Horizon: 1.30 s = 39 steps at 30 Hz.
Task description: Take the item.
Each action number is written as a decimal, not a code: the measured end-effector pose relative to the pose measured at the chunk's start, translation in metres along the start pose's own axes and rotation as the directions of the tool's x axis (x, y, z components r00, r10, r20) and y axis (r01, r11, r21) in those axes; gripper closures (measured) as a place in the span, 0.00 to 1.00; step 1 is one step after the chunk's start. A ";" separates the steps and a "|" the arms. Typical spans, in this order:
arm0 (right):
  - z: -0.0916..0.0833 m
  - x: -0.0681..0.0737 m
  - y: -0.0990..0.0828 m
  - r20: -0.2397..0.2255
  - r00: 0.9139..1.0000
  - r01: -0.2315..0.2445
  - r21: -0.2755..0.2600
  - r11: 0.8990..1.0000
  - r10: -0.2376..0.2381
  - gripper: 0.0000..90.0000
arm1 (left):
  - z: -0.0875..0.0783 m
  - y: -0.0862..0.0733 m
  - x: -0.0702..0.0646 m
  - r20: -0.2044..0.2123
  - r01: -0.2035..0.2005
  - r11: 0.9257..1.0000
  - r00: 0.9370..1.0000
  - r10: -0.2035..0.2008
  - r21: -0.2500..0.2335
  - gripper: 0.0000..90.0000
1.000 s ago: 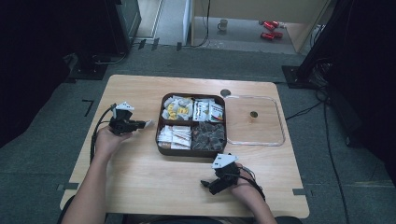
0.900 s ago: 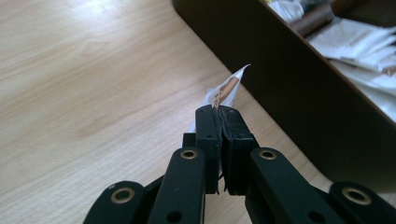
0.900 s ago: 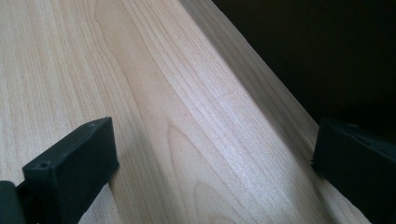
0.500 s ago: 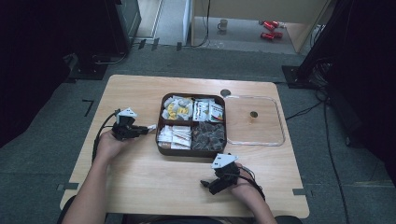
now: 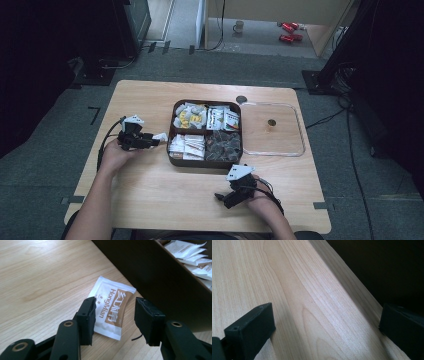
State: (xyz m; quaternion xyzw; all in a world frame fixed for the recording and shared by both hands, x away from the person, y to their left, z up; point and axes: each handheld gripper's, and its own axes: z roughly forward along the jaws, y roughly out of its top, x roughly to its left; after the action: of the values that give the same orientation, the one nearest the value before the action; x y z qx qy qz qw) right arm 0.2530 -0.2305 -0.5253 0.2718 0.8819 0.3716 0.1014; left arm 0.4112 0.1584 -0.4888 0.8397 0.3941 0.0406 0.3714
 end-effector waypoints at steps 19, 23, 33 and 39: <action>0.000 0.000 0.000 0.000 1.000 -0.001 0.000 1.000 0.001 0.00 | -0.029 -0.017 0.008 -0.056 0.014 0.997 0.998 -0.018 -0.072 0.49; 0.000 0.000 0.000 0.000 1.000 0.000 0.001 1.000 0.000 0.00 | -0.035 -0.023 0.015 -0.071 0.032 0.996 0.997 -0.038 -0.081 0.49; 0.000 0.001 0.000 0.000 1.000 -0.002 -0.001 1.000 0.002 0.00 | -0.041 -0.039 0.030 -0.136 0.035 0.996 0.990 -0.046 -0.088 0.49; 0.000 0.001 0.000 0.001 1.000 -0.001 -0.001 1.000 0.001 0.00 | -0.041 -0.045 0.040 -0.164 0.106 0.992 0.980 -0.115 -0.067 0.49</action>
State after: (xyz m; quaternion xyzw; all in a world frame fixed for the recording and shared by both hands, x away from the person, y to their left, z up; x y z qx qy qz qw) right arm 0.2523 -0.2303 -0.5254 0.2726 0.8814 0.3721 0.1017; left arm 0.3957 0.2291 -0.4983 0.7989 0.4686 0.1019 0.3629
